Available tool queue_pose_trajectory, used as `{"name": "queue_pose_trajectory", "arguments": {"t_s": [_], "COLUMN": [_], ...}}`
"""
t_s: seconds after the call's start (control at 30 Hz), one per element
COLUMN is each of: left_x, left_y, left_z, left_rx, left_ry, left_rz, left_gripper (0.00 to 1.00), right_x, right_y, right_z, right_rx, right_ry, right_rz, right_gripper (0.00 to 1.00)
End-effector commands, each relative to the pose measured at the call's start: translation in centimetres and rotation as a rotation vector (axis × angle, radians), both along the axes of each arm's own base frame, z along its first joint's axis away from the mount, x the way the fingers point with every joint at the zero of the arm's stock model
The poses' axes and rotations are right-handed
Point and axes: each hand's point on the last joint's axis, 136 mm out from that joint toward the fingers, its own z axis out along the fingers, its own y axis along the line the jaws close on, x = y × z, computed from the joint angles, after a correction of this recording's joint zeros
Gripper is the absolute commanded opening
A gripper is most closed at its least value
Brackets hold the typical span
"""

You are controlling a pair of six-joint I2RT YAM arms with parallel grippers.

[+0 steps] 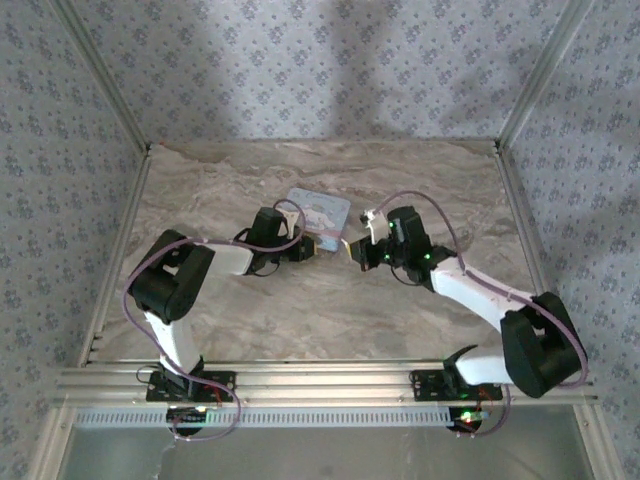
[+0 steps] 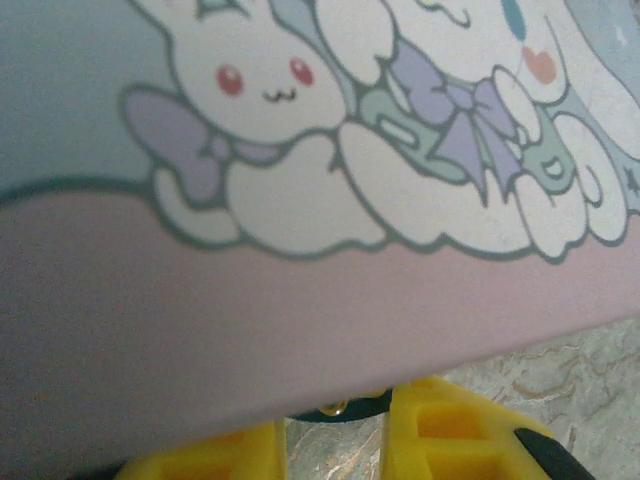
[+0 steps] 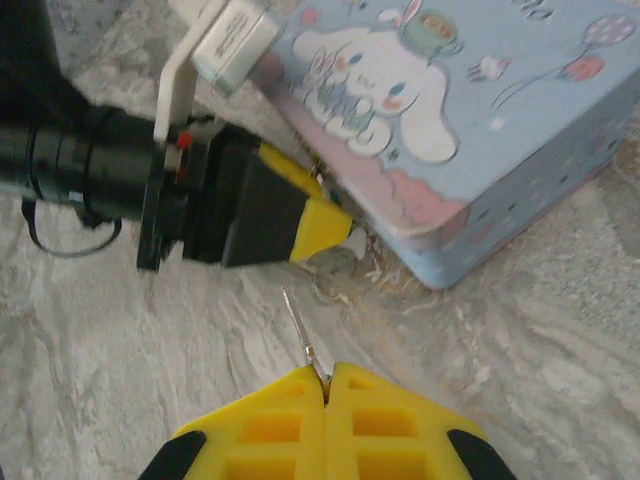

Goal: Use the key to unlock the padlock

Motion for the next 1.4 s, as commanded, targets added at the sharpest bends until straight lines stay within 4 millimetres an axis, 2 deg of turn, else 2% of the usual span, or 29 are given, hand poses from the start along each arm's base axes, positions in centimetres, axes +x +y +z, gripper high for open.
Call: {"name": "queue_pose_trajectory", "arguments": {"t_s": [0.0, 0.2, 0.43, 0.83, 1.37], "left_x": [0.4, 0.3, 0.0, -1.3, -2.2], "left_y": [-1.4, -1.4, -1.9, -2.7, -3.2], "left_z": [4.0, 4.6, 5.5, 7.0, 8.4], "left_rx": [-0.072, -0.09, -0.114, -0.145, -0.189], "left_ry": [-0.032, -0.007, 0.012, 0.12, 0.193], "left_rz": [-0.021, -0.009, -0.013, 0.0, 0.017], "left_gripper": [0.2, 0.18, 0.17, 0.15, 0.15], "right_x": [-0.4, -2.2, -2.5, -1.1, 0.4], "right_y": [0.0, 0.4, 1.3, 3.4, 4.4], "right_z": [0.2, -2.2, -3.5, -4.3, -5.6], "right_rx": [-0.022, -0.059, -0.076, -0.094, -0.164], "right_ry": [-0.1, -0.121, -0.138, -0.202, -0.245], "right_rz": [-0.014, 0.008, 0.042, 0.054, 0.066], "right_gripper": [0.0, 0.0, 0.0, 0.0, 0.0]}}
